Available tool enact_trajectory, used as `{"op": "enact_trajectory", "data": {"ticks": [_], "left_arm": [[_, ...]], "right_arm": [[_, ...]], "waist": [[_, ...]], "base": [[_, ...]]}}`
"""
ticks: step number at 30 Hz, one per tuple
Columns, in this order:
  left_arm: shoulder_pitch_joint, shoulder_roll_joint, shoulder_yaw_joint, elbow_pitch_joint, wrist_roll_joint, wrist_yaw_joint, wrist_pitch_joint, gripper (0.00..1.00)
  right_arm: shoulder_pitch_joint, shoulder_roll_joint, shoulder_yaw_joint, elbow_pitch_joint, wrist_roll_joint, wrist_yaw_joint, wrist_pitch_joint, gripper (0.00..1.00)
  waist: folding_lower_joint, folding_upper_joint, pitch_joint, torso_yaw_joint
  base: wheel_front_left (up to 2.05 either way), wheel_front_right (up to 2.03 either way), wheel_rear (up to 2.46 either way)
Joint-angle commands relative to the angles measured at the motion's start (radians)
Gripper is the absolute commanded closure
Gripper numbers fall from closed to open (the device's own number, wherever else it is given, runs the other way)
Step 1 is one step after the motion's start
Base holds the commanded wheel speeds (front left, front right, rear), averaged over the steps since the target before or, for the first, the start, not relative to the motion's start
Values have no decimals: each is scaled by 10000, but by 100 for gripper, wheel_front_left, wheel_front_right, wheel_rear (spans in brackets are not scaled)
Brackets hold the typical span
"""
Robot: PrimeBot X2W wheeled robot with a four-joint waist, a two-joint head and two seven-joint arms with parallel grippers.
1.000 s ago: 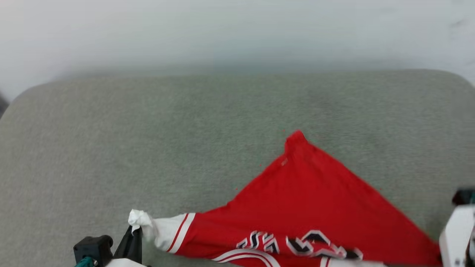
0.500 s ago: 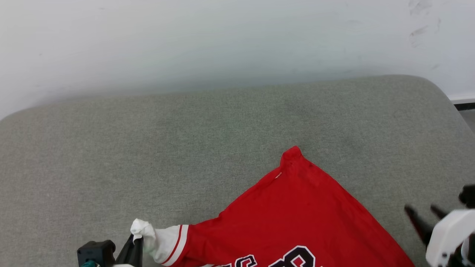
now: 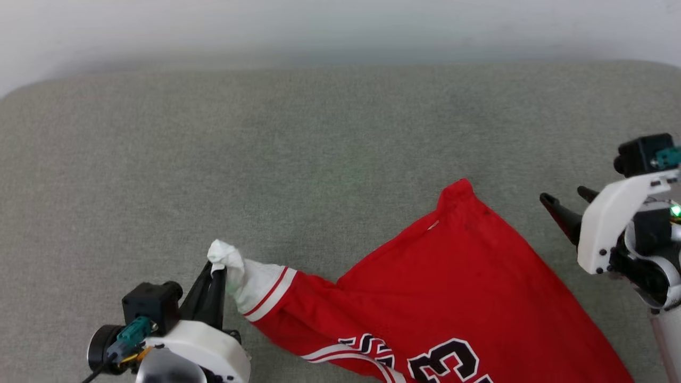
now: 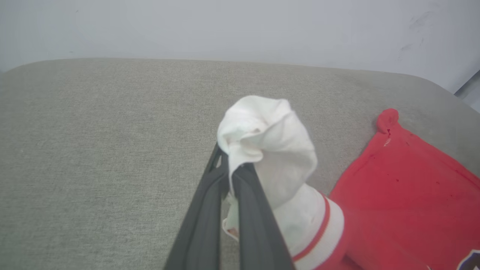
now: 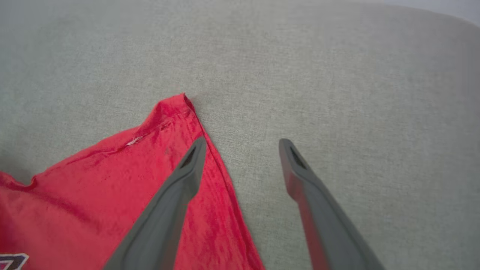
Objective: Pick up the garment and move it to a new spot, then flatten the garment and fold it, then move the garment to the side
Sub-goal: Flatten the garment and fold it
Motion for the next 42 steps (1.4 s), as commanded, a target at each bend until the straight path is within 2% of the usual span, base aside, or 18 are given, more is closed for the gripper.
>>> {"op": "enact_trajectory", "data": {"ticks": [1, 6, 9, 13, 17, 18, 19, 22, 29, 36, 42], "left_arm": [[-181, -16, -8, -44, 82, -62, -41, 100], [-936, -226, -179, 88, 240, -294, -171, 100], [-1320, -361, -281, 218, 297, -419, -249, 100], [-1630, -478, -373, 464, 316, -557, -325, 100], [-1745, -544, -399, 675, 256, -594, -415, 100], [-1751, -559, -401, 727, 236, -614, -441, 100], [-1750, -567, -406, 778, 229, -639, -440, 100], [-1733, -571, -409, 928, 161, -669, -478, 100], [-1766, -154, -330, 1203, 237, -810, -444, 100], [-2504, 223, -2, 1535, 50, -1191, -381, 100], [-4293, 43, 111, 2520, -93, -1757, -143, 100]], "right_arm": [[-182, -73, 106, 19, 66, 1, 176, 0], [-1354, -312, 1064, 573, 425, -1, 1933, 0], [-1972, -407, 1609, 905, 448, -1, 2232, 0], [-2475, -212, 2280, 1624, 806, -1, 2392, 0], [-2456, -88, 3042, 2636, 1135, 0, 3019, 0], [-2447, -72, 3183, 2851, 1232, 0, 3218, 58], [-2437, -71, 3306, 2985, 1297, 0, 3317, 98], [-2595, -165, 3583, 3177, 1435, 0, 3327, 100], [-3203, -332, 3778, 2951, 1311, -1, 1764, 100], [-3363, -125, 3073, 3243, 648, -1, 158, 100], [-3527, 43, 2074, 3693, -127, -1, -759, 100]], "waist": [[-1, 0, 612, 468], [-1, 0, 1391, 928], [-1, 0, 1753, 1151], [-1, 0, 2047, 1272], [-1, 0, 2086, 1323], [-1, 0, 2062, 1329], [-1, 0, 2019, 1332], [-1, 0, 1824, 1313], [-1, 0, 733, 986], [-1, 0, -562, 392], [-1, 0, -1042, 59]], "base": [[0, 0, 0], [0, 0, 0], [0, 0, 0], [0, 0, 0], [0, 0, 0], [0, 0, 0], [0, 0, 0], [0, 0, 0], [0, 0, 0], [0, 0, 0], [0, 0, 0]]}}
